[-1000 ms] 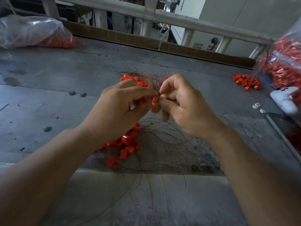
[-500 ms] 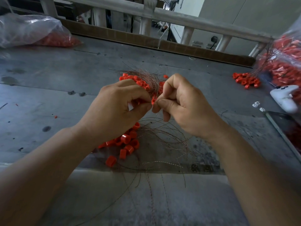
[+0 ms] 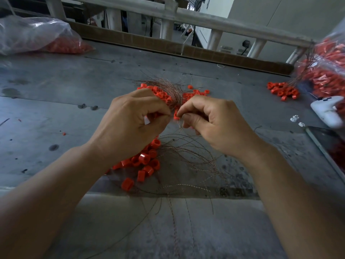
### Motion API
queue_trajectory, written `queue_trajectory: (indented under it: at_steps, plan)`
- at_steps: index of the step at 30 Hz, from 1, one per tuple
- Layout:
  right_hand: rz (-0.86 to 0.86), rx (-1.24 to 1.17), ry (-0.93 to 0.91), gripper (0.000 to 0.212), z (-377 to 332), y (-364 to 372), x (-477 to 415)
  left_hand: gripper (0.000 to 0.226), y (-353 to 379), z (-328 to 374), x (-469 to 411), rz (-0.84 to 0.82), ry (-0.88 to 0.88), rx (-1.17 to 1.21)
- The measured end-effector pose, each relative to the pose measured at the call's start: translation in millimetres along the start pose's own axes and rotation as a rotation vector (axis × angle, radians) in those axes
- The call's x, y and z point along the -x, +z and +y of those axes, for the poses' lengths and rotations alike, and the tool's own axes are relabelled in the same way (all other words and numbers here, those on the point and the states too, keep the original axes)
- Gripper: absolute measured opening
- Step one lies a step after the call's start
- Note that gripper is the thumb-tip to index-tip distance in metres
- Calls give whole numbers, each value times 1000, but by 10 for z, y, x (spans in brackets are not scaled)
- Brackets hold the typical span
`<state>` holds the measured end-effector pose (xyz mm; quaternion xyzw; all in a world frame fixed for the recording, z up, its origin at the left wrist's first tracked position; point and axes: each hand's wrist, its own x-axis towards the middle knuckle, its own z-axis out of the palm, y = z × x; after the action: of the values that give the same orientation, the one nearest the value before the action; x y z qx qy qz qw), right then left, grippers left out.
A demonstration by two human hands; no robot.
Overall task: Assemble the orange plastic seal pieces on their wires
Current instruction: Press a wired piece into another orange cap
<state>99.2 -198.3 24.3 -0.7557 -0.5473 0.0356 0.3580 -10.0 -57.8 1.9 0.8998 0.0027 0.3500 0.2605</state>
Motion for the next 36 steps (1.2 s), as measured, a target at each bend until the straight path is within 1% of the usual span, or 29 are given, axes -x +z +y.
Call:
queue_trajectory:
  at_steps: [4,7,10,12,14,16,19,22,26,27,29,31,33,36]
  plan:
    - [42,62,-26,8,2,-13,-7,13,-15,-2,-3,9,-12,16]
    - [69,88,-14,7,6,-43,-8,8,-1,10,-3,7,-42,68]
    - [151,103,-13,11,9,-81,-3,33,15,1,-9,34,-175,203]
    - [197,83,-18,16,6,-103,3,38,19,-13,-16,36,-243,275]
    - [218,56,-27,17,-6,-97,9,37,20,-18,-20,22,-265,314]
    - [206,42,-30,13,-17,-66,12,36,20,-9,-21,8,-258,345]
    - [178,27,-39,12,-27,-34,16,26,19,15,-17,-4,-300,510]
    - [179,9,-40,18,-32,-41,14,26,15,11,-17,33,-369,618]
    - [183,6,-32,22,-37,-44,21,16,21,36,-17,2,-317,577]
    - [181,6,-30,22,-39,-43,23,18,23,36,-15,-2,-303,558]
    - [181,8,-25,21,-40,-42,25,30,22,35,-15,-2,-277,480]
    - [184,5,-19,20,-38,-40,25,34,12,39,-20,-9,-281,449]
    - [187,-8,-15,17,-35,-38,27,33,4,39,-25,-14,-308,481]
    - [187,-32,-23,16,-37,-40,31,22,-3,57,-29,-9,-349,555]
